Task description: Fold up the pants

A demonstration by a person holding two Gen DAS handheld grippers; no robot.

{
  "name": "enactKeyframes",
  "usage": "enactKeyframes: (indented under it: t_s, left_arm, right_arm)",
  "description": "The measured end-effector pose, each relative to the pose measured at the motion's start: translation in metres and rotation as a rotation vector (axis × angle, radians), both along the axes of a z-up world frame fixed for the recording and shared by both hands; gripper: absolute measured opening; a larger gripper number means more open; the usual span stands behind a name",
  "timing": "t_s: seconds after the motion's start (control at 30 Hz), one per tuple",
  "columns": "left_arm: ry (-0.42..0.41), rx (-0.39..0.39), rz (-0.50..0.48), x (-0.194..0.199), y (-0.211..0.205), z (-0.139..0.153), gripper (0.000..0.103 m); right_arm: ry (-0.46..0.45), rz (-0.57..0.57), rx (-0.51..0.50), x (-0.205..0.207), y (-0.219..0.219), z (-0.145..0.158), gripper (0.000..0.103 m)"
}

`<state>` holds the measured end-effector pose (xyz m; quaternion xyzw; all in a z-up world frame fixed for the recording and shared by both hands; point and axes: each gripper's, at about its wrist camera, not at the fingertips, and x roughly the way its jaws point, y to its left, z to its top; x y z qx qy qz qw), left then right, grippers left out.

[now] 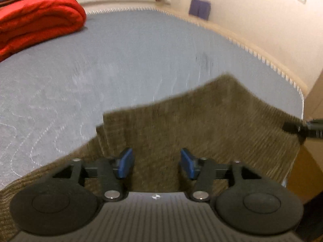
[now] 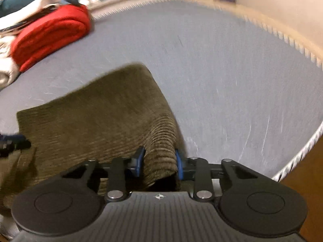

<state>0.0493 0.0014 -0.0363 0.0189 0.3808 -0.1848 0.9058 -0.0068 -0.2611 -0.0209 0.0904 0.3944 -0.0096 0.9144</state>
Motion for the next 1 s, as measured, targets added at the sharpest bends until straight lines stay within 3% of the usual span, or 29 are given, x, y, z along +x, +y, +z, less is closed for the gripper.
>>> enactKeyframes:
  t_s: [0.1, 0.2, 0.27, 0.33, 0.4, 0.5, 0.63, 0.9, 1.0]
  left_arm:
    - [-0.043, -0.141, -0.015, -0.009, 0.002, 0.023, 0.08]
    - [-0.075, -0.349, -0.092, -0.02, 0.002, 0.045, 0.089]
    - [-0.063, -0.468, -0.132, -0.022, 0.002, 0.051, 0.091]
    - [-0.012, -0.532, -0.164, -0.021, -0.002, 0.051, 0.091]
    - [0.02, -0.494, -0.161, -0.02, -0.008, 0.048, 0.091]
    - [0.003, -0.413, -0.151, -0.021, -0.014, 0.044, 0.091]
    - [-0.001, -0.418, -0.152, -0.02, -0.009, 0.045, 0.091]
    - [-0.064, -0.32, -0.124, -0.027, -0.009, 0.052, 0.08]
    - [-0.067, -0.209, -0.047, -0.026, -0.004, 0.05, 0.05]
  right_arm:
    - [-0.192, 0.135, -0.221, -0.025, 0.043, 0.025, 0.03]
    - [-0.437, 0.366, -0.47, -0.063, 0.101, 0.034, 0.03]
    - [-0.532, 0.505, -0.562, -0.086, 0.132, 0.027, 0.03]
    - [-0.582, 0.598, -0.617, -0.102, 0.153, 0.018, 0.03]
    - [-0.617, 0.672, -0.653, -0.113, 0.168, 0.01, 0.03]
    - [-0.664, 0.756, -0.698, -0.125, 0.184, 0.002, 0.03]
    - [-0.689, 0.825, -0.733, -0.131, 0.199, -0.001, 0.029]
    - [-0.738, 0.955, -0.768, -0.144, 0.215, -0.004, 0.029]
    - [-0.747, 0.968, -0.762, -0.141, 0.216, 0.0, 0.029]
